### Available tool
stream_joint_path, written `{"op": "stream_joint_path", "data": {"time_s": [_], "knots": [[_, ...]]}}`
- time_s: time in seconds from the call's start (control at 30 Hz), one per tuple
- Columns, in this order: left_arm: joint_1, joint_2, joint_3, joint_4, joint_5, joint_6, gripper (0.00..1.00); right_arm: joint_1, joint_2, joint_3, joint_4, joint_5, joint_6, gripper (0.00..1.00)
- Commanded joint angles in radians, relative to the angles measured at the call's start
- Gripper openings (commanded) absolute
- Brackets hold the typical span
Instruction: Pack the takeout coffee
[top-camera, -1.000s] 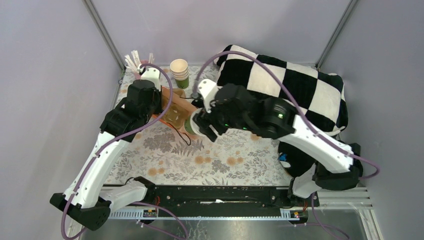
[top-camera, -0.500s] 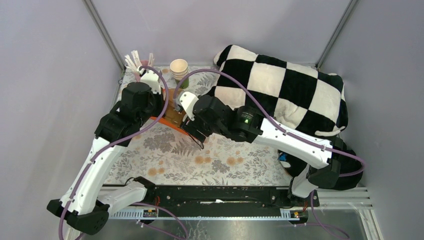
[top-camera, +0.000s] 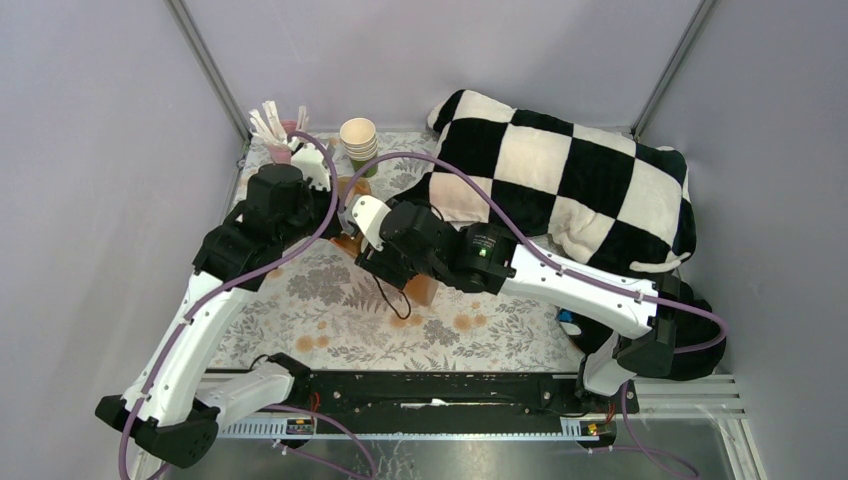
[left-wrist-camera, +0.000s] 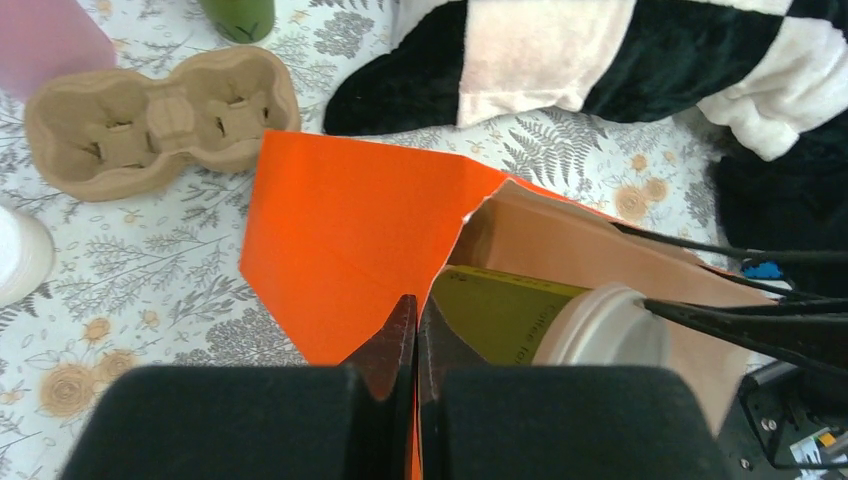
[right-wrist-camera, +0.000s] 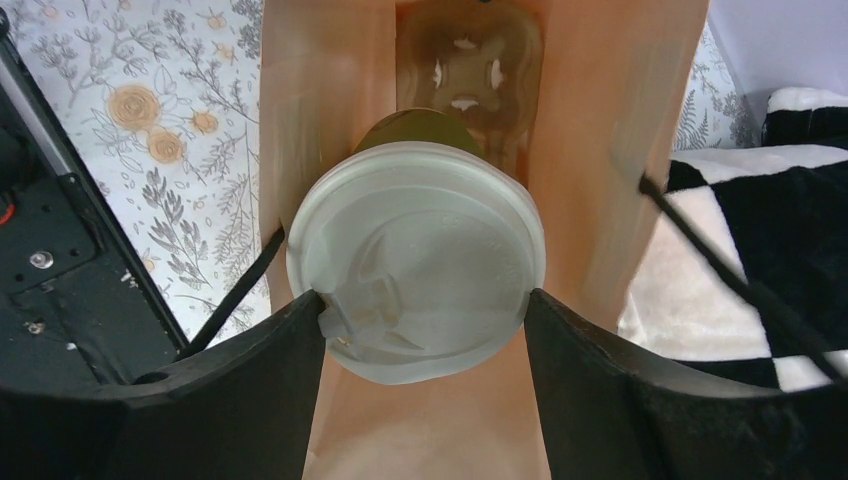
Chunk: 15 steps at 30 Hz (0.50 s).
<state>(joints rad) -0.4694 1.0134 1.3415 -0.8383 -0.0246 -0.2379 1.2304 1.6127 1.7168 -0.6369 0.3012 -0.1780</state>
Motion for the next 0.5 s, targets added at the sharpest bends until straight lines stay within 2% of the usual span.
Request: {"op": "stream_joint_path", "data": {"time_s": [0.0, 0.27, 0.47], "knots": [[0.002, -0.035, -0.05, 0.078, 0.077, -0.025, 0.0, 0.007, -0.033, -0.024, 0.057, 0.048, -0.027, 0.73], [0.002, -0.094, -0.178, 0.205, 0.032, -0.014, 0.0, 0.013, -0.007, -0.054, 0.067, 0.063, -0.018, 0.72], [0.002, -0.134, -0.235, 0.261, 0.028, -0.003, 0.0, 0.015, 0.017, -0.059, 0.032, 0.147, -0.009, 0.73]]}}
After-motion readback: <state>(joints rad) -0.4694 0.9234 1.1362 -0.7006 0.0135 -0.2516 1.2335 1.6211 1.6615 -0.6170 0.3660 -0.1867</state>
